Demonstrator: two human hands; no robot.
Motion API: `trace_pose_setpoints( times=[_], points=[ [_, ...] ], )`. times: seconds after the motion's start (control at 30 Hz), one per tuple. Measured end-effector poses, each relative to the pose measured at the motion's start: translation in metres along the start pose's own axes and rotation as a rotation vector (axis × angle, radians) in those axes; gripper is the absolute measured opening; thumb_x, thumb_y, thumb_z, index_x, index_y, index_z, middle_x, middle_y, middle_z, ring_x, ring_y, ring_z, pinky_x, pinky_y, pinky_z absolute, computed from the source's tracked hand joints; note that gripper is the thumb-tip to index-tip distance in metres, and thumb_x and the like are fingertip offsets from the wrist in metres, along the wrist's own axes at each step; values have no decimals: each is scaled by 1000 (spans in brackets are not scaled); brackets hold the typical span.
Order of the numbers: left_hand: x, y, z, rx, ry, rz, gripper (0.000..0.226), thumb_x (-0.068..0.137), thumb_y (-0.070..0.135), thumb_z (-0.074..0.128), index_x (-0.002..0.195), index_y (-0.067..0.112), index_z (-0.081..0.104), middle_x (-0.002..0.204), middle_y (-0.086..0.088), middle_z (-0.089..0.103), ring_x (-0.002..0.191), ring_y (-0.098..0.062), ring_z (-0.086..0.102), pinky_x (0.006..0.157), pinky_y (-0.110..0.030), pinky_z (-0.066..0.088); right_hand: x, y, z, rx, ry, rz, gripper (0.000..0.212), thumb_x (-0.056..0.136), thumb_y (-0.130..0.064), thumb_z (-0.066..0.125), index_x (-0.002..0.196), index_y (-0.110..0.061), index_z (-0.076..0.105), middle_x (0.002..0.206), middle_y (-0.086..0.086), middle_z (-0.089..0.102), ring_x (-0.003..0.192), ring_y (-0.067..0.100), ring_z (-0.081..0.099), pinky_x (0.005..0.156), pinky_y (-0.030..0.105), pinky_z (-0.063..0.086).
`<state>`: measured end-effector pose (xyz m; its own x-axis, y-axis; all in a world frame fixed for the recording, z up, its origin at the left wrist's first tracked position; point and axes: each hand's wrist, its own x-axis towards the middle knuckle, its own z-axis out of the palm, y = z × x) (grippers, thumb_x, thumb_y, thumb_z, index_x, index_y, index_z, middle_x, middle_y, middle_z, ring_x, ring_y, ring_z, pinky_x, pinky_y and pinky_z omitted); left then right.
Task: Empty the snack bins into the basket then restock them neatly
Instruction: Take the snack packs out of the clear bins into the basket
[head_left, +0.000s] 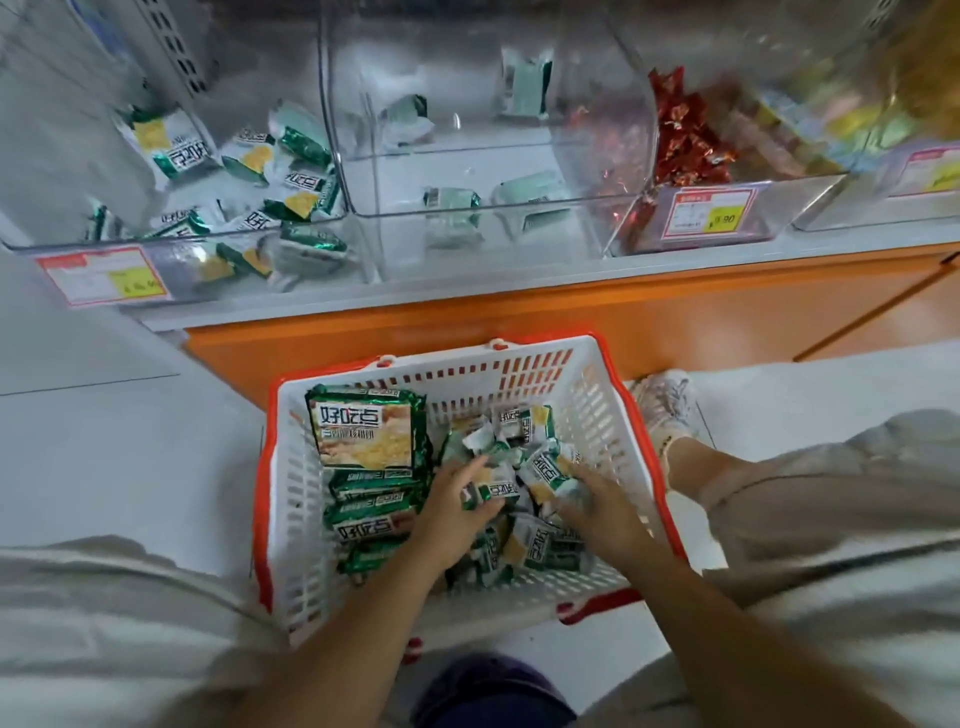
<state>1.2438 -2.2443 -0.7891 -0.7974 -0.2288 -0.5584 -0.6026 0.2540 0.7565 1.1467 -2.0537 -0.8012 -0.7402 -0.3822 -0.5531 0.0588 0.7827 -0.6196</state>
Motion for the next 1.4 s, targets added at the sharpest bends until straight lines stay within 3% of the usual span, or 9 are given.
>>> trace_pose_setpoints(
  times=[0.07,0.17,0.3,0.47,0.6,0.8,0.97,1.1,1.4],
  points=[
    [-1,6,-4,-14,-7,6,56,97,30,58,148,33,37,160,7,13,140,-11,27,106,-27,27,-1,-1,-5,20,8,13,64,91,-25,65,148,-18,36,142,11,47,121,16,53,101,32,42],
    [-6,25,-17,6,157,116,43,96,32,60,138,34,50,153,12,31,138,-7,36,103,-17,29,-8,-31,-25,95,138,-17,44,97,-22,55,140,-22,47,131,3,56,82,10,65,65,21,48],
    [-27,85,-53,-38,388,358,33,93,27,64,125,34,58,122,18,53,104,9,54,75,2,42,-33,-101,-68,167,337,-277,24,96,-23,56,118,-32,61,119,-14,62,105,4,61,91,26,51],
    [-53,172,-132,69,679,715,30,94,32,62,121,44,55,117,20,54,101,-2,59,82,-14,49,-49,-213,-141,278,449,-643,22,94,-16,60,102,-35,65,105,-18,66,94,-3,61,79,9,46],
    [-49,197,-192,155,847,716,37,93,31,63,128,37,55,125,22,46,112,-10,56,96,-31,48,-1,-280,-176,-12,397,-723,25,95,-15,58,116,-26,65,116,-7,62,97,5,60,84,10,46],
    [-26,172,-242,367,683,549,60,90,38,65,145,33,40,144,10,42,113,2,46,101,-30,44,103,-302,-183,-715,-17,-356,70,86,-41,66,146,-40,31,149,8,36,127,31,46,105,39,40],
    [-17,142,-250,395,650,572,62,88,39,67,144,33,41,133,15,49,116,-1,52,98,-31,49,113,-309,-169,-658,-124,-339,87,79,-44,74,149,-41,23,146,9,40,125,27,48,104,36,40],
    [-11,142,-260,226,648,579,53,86,34,71,135,38,51,119,22,53,109,4,54,92,-28,51,119,-323,-156,-687,-179,-282,99,63,-79,64,146,-53,17,155,5,25,137,30,35,110,40,33],
    [7,162,-284,370,466,326,59,82,44,74,136,31,53,127,10,59,103,-6,60,91,-29,50,117,-337,-128,-638,-164,-393,57,72,-58,74,121,-38,52,117,2,47,98,18,53,84,28,42]
  ],
)
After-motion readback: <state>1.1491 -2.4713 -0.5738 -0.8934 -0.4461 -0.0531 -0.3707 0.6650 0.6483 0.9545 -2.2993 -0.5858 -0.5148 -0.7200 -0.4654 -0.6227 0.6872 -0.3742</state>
